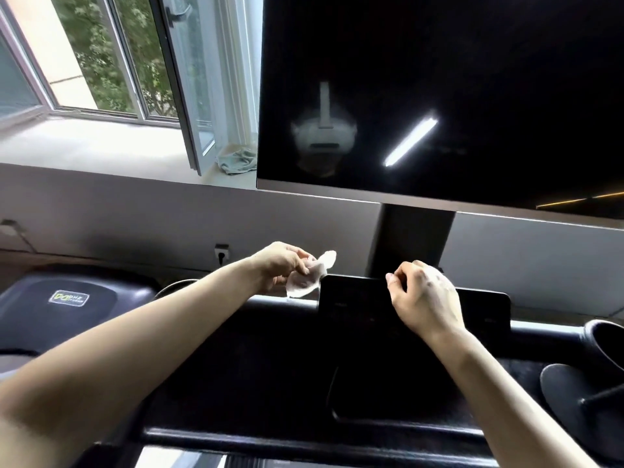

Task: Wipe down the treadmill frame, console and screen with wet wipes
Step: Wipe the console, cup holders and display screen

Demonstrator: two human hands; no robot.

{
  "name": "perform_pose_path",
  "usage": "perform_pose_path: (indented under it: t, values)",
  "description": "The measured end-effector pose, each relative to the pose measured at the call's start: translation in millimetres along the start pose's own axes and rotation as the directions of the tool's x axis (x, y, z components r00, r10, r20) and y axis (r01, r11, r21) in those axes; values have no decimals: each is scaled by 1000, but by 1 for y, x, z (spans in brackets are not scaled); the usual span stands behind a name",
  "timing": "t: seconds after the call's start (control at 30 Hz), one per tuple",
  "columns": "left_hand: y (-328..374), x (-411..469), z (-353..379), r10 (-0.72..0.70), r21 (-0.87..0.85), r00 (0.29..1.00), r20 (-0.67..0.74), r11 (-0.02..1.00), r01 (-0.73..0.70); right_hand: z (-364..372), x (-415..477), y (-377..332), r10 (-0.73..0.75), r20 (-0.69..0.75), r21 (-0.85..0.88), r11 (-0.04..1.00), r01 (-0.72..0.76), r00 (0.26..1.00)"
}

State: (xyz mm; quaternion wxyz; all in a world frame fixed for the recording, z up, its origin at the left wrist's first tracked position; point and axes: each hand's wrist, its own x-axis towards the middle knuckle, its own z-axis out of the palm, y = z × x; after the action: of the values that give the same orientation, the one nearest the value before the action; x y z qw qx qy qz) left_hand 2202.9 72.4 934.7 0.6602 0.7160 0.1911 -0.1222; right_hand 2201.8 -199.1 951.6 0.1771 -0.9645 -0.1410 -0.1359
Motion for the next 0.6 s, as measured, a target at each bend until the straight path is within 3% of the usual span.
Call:
perform_pose_path:
  t: [0.1, 0.23, 0.33, 0.47, 0.6]
  values:
    - [-2, -16, -9, 89, -25, 994, -60, 996, -90, -5, 1, -27, -65, -15, 114, 991, 66, 998]
    - [3, -44, -14, 175, -108, 981, 81, 980, -166, 0, 4, -76, -160, 56, 381, 916, 127, 986]
    - [3, -61, -16, 231, -127, 965, 123, 968, -216, 4, 18, -98, -138, 222, 578, 816, -16, 965]
    - [-12, -75, -27, 267, -53, 961, 76, 963, -264, 4, 36, -106, -126, 329, 747, 642, -176, 936]
    - [-39, -82, -49, 197, -21, 979, 57, 980, -196, 0, 52, -109, -106, 407, 725, 642, -250, 907]
